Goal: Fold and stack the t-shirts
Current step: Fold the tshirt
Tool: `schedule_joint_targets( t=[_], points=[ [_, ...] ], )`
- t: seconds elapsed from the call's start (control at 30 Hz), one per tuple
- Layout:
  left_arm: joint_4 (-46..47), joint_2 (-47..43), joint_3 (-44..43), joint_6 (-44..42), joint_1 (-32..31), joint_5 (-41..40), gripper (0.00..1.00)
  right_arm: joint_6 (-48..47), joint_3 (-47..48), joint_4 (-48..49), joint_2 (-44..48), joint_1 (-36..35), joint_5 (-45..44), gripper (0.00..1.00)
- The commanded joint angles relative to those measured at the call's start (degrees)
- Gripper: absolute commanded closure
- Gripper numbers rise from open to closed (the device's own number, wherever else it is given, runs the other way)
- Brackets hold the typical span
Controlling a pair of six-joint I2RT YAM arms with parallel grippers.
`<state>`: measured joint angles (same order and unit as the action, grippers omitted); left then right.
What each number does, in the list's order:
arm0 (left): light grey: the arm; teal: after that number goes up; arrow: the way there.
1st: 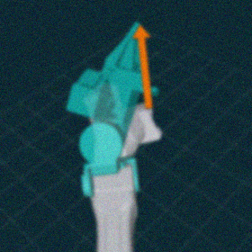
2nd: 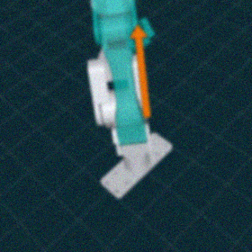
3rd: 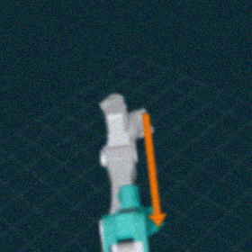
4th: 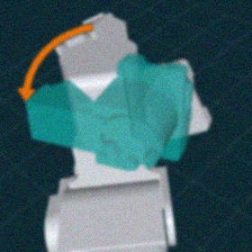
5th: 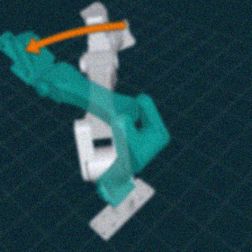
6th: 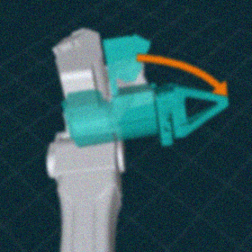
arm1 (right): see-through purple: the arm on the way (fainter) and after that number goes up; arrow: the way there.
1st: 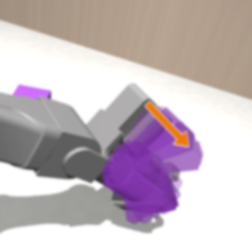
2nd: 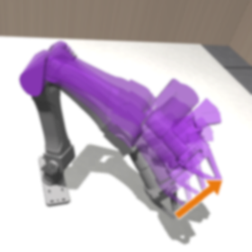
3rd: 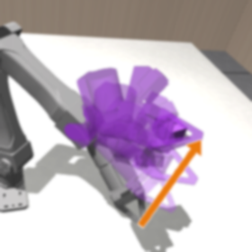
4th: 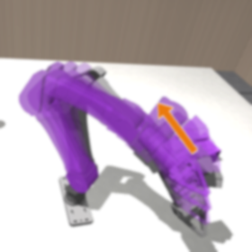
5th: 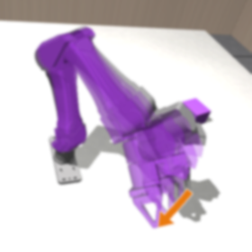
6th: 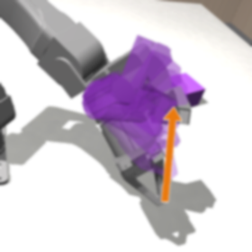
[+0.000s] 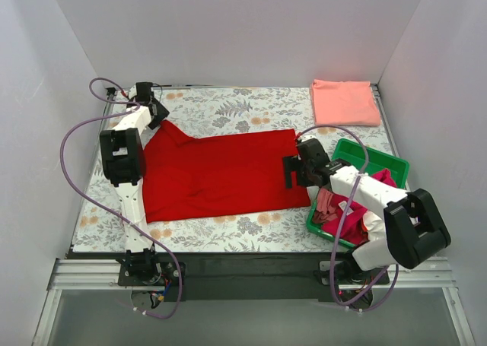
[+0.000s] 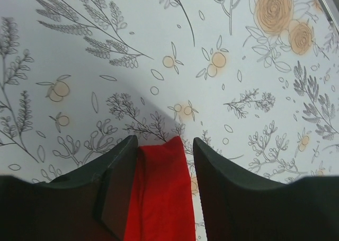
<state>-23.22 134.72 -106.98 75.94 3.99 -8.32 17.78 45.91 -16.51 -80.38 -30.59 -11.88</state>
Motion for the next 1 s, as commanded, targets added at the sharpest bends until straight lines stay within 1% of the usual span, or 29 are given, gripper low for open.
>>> schedule_joint_targets(
  t=[0.0,0.07,0.17,0.2,0.23,0.27,0.37,0.53,0.7,0.73,0.8,0.83,0.87,0.93,0.97],
  points=[
    [1.07,-1.91,2.12,0.17,-0.12,2.6,0.56,0.06,3.04,0.34,-0.74,0.44,-0.69,0.02],
    [0.99,-2.44,2.82,0.43,-0.03,2.87,0.59,-0.03,3.39,0.34,-1.44,0.53,-0.6,0.02],
    [1.07,-2.88,3.62,0.87,-0.03,2.6,0.7,-0.03,4.1,0.25,-2.15,0.88,-0.43,0.02],
    [1.07,-2.88,3.62,0.87,-0.03,2.69,0.75,-0.03,4.36,0.17,-2.41,1.06,-0.34,0.02],
    [0.99,-2.79,3.71,0.79,-0.12,2.78,0.92,-0.03,4.62,0.25,-2.76,1.23,-0.34,0.02],
    [0.99,-2.88,3.53,0.7,-0.03,3.04,1.0,-0.11,5.67,0.25,-3.55,1.32,-0.34,0.02],
    [0.37,-3.58,3.62,1.05,-0.03,2.52,1.0,0.06,7.87,0.25,-5.83,2.37,-0.07,0.02],
    [-1.12,-6.21,3.97,1.4,-0.03,1.29,1.0,0.76,17.27,-0.01,-11.28,4.39,-3.4,0.02],
    [-4.54,-9.12,3.36,1.49,-0.03,-1.52,1.0,0.41,27.81,-0.8,-22.35,6.76,-6.31,0.02],
    [-6.81,-9.47,2.31,1.49,-0.03,-1.88,1.0,0.59,31.83,-1.15,-26.02,7.12,-6.66,0.02],
    [-8.94,-9.82,1.77,1.58,-0.03,-2.67,1.0,0.85,35.89,-1.42,-29.9,8.26,-6.93,0.02],
    [-10.25,-10.34,1.69,1.58,-0.03,-2.41,1.0,1.03,37.74,-1.59,-33.58,8.53,-6.93,0.03],
    [-10.96,-10.52,1.6,1.58,-0.12,-2.32,1.0,1.64,41.94,-1.85,-35.36,8.96,-6.76,0.03],
    [-12.8,-11.05,1.51,1.23,-0.12,-1.27,1.0,1.82,45.65,-2.3,-40.26,9.67,-6.4,0.05],
    [-13.51,-11.23,1.16,1.4,-0.12,-1.0,1.0,1.99,49.67,-2.56,-41.69,9.93,-6.4,0.05]
  ],
)
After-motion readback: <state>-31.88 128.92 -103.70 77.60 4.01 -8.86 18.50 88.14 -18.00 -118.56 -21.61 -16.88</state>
